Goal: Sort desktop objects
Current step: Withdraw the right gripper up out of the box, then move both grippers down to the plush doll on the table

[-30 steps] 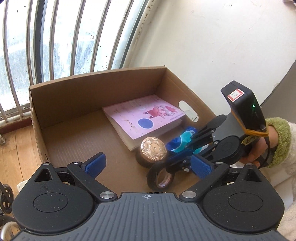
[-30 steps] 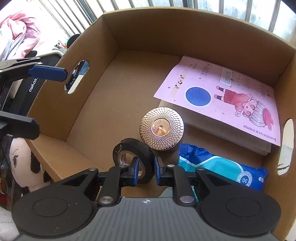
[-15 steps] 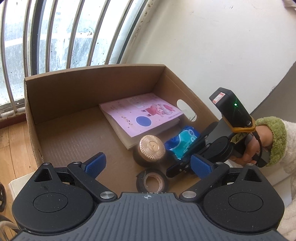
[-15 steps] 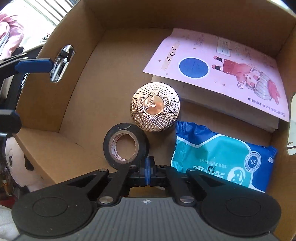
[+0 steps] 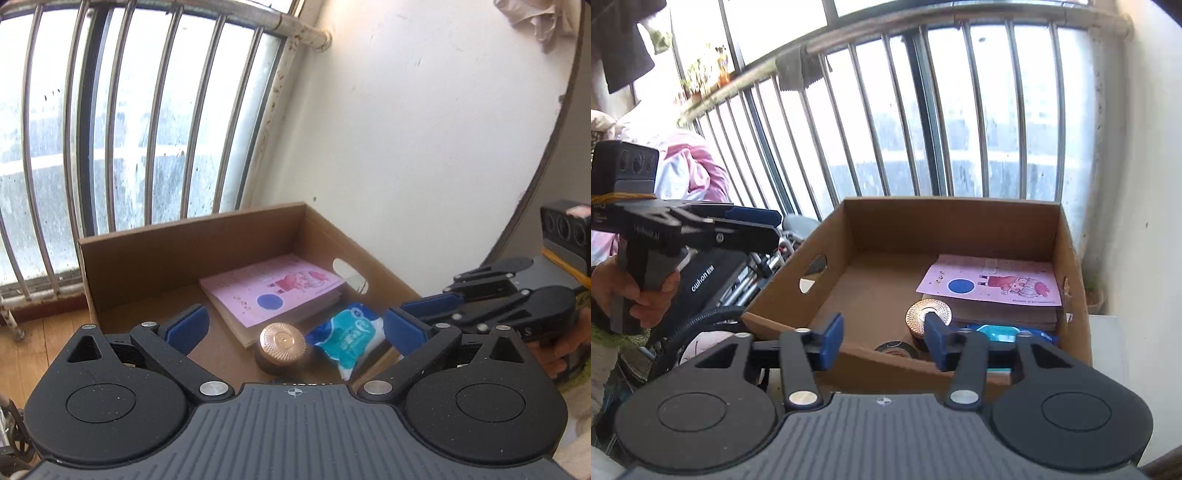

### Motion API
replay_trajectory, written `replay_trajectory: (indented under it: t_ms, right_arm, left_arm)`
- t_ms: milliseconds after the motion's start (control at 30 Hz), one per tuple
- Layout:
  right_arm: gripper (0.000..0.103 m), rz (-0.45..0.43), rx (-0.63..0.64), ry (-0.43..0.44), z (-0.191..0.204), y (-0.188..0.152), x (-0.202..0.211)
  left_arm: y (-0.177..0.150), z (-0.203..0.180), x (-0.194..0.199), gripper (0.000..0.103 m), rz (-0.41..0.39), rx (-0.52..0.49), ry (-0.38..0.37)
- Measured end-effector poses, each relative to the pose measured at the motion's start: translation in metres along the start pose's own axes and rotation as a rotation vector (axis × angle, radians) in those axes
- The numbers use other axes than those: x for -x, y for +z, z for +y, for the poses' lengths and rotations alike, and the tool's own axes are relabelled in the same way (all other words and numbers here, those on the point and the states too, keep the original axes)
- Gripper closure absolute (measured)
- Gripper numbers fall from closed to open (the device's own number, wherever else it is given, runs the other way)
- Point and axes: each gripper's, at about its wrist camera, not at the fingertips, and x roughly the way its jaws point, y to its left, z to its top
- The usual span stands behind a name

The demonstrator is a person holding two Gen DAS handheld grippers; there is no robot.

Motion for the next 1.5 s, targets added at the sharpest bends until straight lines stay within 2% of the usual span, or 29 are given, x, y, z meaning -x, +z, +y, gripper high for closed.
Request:
replay_trajectory:
  t_ms: [100, 133, 233, 367, 500, 567, 667, 767, 967, 1167, 1400, 1500]
  right_arm:
    - [0.028, -0.098, 0.047, -0.087, 0.023, -0.035, 0.020]
    - [0.019, -0.125, 0.054, -0.108, 0.031, -0.048, 0.025]
    - [0.000, -0.163, 0.036, -0.085, 0.047, -0.074, 0.028]
    - [0.000, -0.159, 0.015, -0.055, 0.068, -0.092, 0.029]
    - [0.000, -0.171, 0.031, -0.053, 0.089, -0.100, 0.027]
    - [0.000, -0.164, 0.052, -0.024, 0.099, -0.100, 0.015]
    - [0.000, -0.092, 0.077, 0.053, 0.113, -0.094, -0.012]
    - [0.000, -0.024, 0.099, 0.117, 0.128, -0.089, -0.044]
    - [0.000, 0.072, -0.002, 0.315, 0.139, -0.079, -0.095]
    - [0.000, 0.191, -0.071, 0.324, 0.151, -0.069, -0.132]
    - [0.000, 0.216, -0.033, 0.333, 0.162, -0.068, -0.129]
    - [0.000, 0.239, -0.067, 0.369, 0.157, -0.070, -0.127]
  left_arm:
    - [-0.005, -0.019, 0.030, 0.000, -0.064, -0.011, 0.000]
    - [-0.008, -0.025, 0.040, 0.000, -0.080, -0.011, 0.007]
    - [-0.020, -0.040, 0.071, 0.000, -0.124, 0.006, 0.046]
    - [-0.050, -0.055, 0.111, 0.000, -0.175, 0.039, 0.143]
    - [-0.097, -0.061, 0.140, 0.000, -0.209, 0.087, 0.304]
    - [-0.124, -0.058, 0.145, 0.000, -0.212, 0.134, 0.383]
    - [-0.165, -0.046, 0.142, 0.000, -0.182, 0.216, 0.507]
    - [-0.198, -0.033, 0.131, 0.000, -0.149, 0.310, 0.588]
    - [-0.237, -0.007, 0.127, 0.000, -0.100, 0.453, 0.559]
    - [-0.241, 0.007, 0.130, 0.000, -0.136, 0.459, 0.480]
    - [-0.245, 0.018, 0.120, 0.000, -0.143, 0.474, 0.344]
    - [-0.248, 0.016, 0.118, 0.000, -0.152, 0.462, 0.345]
